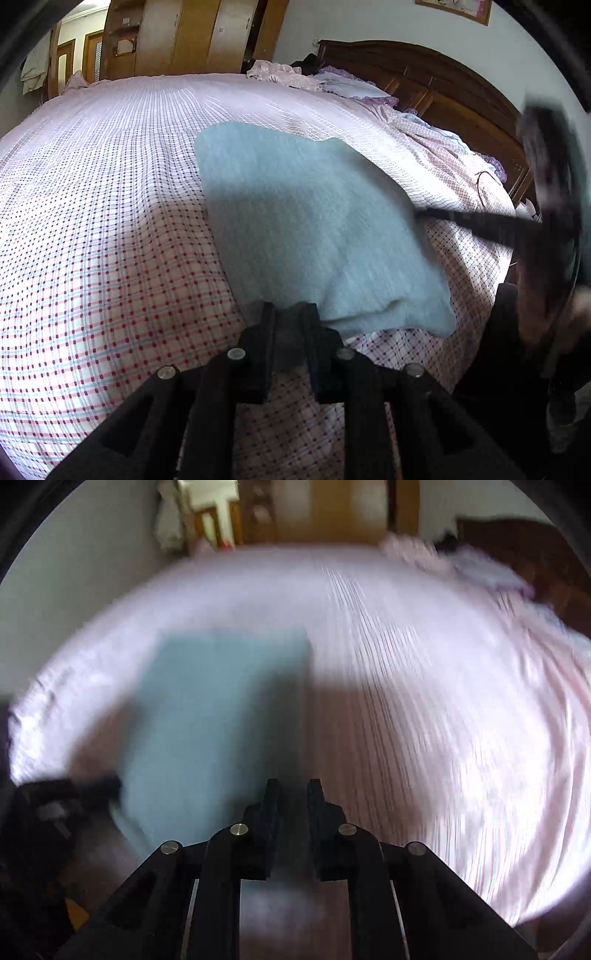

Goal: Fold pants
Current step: 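Open both grippers and reposition them over the folded pants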

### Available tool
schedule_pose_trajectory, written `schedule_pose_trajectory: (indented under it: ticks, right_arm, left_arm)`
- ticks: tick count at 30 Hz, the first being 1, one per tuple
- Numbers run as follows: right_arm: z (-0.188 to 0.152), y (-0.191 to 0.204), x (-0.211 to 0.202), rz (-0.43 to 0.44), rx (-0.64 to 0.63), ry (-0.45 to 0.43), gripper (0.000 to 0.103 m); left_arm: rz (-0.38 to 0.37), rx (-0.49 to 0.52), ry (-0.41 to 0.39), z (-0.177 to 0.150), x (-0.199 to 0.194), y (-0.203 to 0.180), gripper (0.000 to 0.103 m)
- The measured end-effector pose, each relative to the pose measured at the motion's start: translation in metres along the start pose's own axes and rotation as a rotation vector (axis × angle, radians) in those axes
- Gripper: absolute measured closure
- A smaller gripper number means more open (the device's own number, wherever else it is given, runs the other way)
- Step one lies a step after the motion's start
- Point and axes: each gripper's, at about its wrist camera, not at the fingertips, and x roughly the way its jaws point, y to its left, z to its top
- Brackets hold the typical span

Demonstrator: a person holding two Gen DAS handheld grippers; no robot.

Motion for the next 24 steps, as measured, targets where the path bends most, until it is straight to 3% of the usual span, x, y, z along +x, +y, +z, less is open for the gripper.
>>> schedule_pose_trajectory:
  ticks: [2,10,15,18,21,22,23,24]
  right_arm:
    - [-0.011,-0.008,0.018,0.01,0.035,0.049,0.097]
    - [-0.002,0.0,0.021,-0.029,-0.005,0.017,0.096]
    - [-0.003,-0.005,-0.015,-0.079,0.03,-0.081,0.09]
    - [0.021,-0.007,-0.027,-0.012,0.062,-0.131,0.076]
    - [0.049,-0.013,-0.021,0.042,0.128,-0.126,0.057]
    - [0.062,-0.017,-0.014,0.117,0.155,-0.113,0.052]
    - [0.068,-0.017,-0.006,0.156,0.164,-0.105,0.05]
    - [0.075,-0.019,0.002,0.174,0.174,-0.095,0.049]
  left_arm:
    - [-0.003,-0.002,0.0,-0.002,0.002,0.002,0.086]
    - [-0.009,-0.002,-0.011,-0.011,-0.003,0.003,0.085]
    - [-0.046,-0.018,-0.039,-0.019,-0.025,0.007,0.084]
    - [-0.104,-0.078,-0.126,-0.017,-0.046,0.02,0.084]
    - [-0.074,-0.117,-0.239,-0.003,-0.059,0.029,0.083]
    - [-0.069,-0.124,-0.246,0.002,-0.057,0.033,0.082]
    - [-0.066,-0.132,-0.246,0.007,-0.055,0.037,0.076]
    - [-0.062,-0.151,-0.243,0.013,-0.051,0.045,0.061]
